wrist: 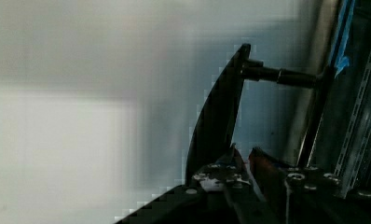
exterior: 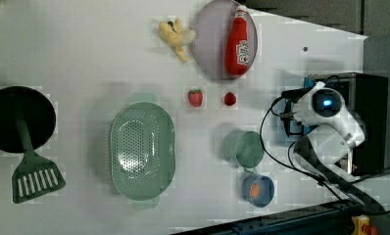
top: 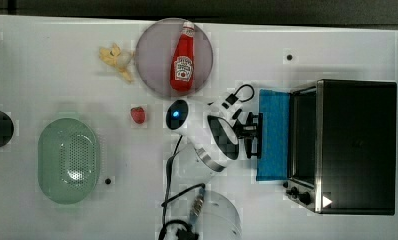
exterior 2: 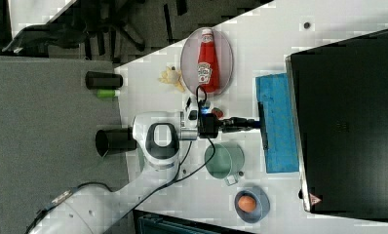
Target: Flap open oven.
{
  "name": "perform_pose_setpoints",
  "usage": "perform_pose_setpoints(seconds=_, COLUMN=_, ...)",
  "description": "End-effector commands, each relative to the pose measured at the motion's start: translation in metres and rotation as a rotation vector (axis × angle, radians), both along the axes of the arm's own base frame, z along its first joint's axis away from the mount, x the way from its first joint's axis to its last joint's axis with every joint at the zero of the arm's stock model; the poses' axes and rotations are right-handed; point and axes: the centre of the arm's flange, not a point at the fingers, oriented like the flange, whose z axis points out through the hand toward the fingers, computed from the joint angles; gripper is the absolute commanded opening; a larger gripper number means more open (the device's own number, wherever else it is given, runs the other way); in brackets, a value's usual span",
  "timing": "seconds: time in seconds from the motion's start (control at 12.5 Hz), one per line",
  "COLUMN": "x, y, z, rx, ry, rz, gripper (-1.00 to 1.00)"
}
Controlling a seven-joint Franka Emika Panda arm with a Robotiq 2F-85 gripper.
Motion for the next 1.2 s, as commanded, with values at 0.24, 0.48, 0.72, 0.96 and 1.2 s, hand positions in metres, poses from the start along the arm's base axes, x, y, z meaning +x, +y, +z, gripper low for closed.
perform_pose_setpoints(seconds=0.24, x=-0.005, y=0.030, z=-0.043, rx=-0.158, ry=-0.119, rz=-0.087, gripper=-0.65)
perform_pose_setpoints(seconds=0.48, x=-0.002, y=0.039, z=-0.067, rx=-0.179, ry=-0.092, rz=-0.045, gripper=-0.65)
perform_pose_setpoints(seconds=0.72, x=0.005, y=0.044, z=-0.064, rx=-0.188, ry=-0.103, rz=-0.038, gripper=-0.65)
perform_pose_setpoints(seconds=0.96, x=0.023, y=0.053, z=-0.034, rx=-0.104, ry=-0.190, rz=-0.070, gripper=-0.65)
perform_pose_setpoints(seconds=1.2, x=0.045, y=0.058, z=0.035, rx=0.014, ry=-0.317, rz=-0.225, gripper=-0.65)
